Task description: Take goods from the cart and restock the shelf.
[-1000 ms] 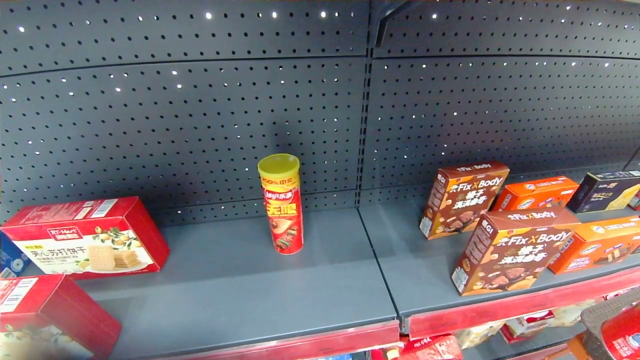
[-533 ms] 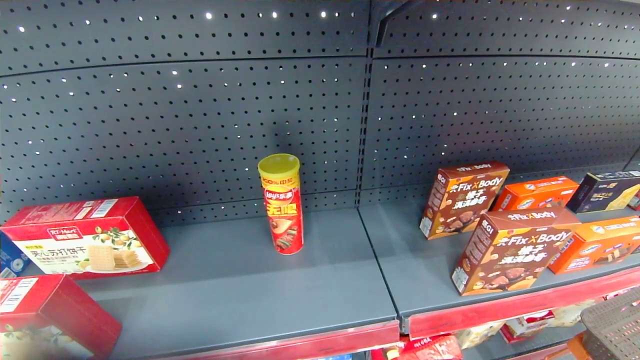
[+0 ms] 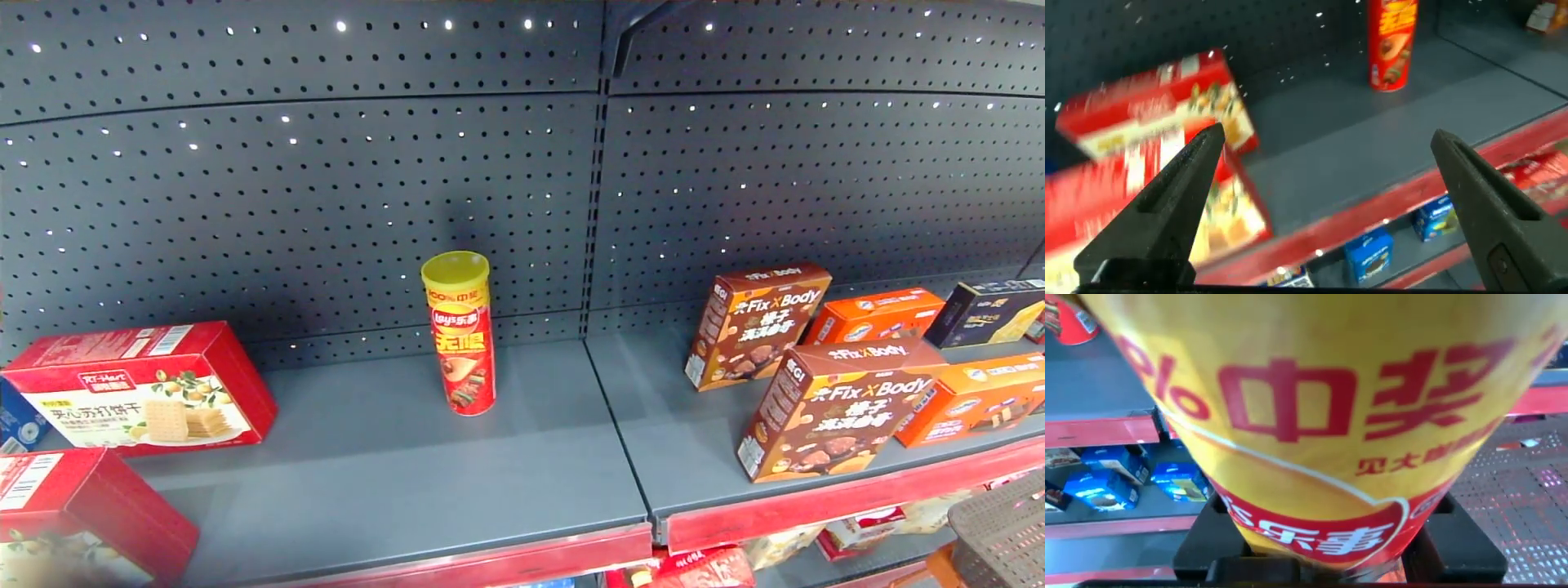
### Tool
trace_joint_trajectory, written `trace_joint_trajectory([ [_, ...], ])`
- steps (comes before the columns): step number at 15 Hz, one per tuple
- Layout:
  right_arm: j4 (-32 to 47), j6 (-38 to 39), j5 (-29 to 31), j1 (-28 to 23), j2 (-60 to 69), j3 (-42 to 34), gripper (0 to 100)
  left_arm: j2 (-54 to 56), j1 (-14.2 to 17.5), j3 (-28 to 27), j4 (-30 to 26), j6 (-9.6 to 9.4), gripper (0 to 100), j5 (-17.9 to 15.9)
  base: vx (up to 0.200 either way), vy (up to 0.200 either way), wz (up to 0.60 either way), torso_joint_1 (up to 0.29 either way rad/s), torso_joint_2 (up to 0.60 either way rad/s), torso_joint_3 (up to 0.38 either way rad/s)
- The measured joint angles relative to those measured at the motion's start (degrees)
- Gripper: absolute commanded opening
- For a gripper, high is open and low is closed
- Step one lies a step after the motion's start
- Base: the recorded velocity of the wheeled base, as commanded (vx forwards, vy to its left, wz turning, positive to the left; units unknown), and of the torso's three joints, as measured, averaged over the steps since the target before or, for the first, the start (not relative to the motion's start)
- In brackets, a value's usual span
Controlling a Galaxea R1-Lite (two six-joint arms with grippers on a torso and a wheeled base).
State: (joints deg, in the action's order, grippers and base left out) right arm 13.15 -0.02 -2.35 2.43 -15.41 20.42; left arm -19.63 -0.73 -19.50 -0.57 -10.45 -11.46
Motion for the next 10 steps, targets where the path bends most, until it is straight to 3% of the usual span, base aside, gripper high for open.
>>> trace_joint_trajectory([
  [2,-0.02,-0.07,0.01,-1.35,0.20,0.06,0,-12.70,-1.44,-7.28,-0.02,-0.66,100,-2.46,0.000,0.000,0.00,0.000,0.00,0.000],
  [4,0.04,-0.35,0.01,-2.29,0.22,0.63,0,-24.80,-6.31,-13.59,1.66,1.12,100,-4.11,0.000,0.000,0.00,0.000,0.00,0.000],
  [6,-0.02,-0.57,0.00,-2.61,0.17,1.10,0,-34.51,-10.62,-16.32,7.63,2.60,100,-4.39,0.000,0.000,0.00,0.000,0.00,0.000],
  [8,0.04,-0.57,0.01,-2.72,0.15,1.24,0,-42.78,-13.40,-17.37,17.43,4.11,100,-4.90,0.000,0.000,0.00,0.000,0.00,0.000],
  [10,0.01,-0.57,0.00,-2.72,0.12,1.29,0,-48.79,-14.90,-18.42,20.66,6.07,100,-5.25,0.000,0.000,0.00,0.000,0.00,0.000],
])
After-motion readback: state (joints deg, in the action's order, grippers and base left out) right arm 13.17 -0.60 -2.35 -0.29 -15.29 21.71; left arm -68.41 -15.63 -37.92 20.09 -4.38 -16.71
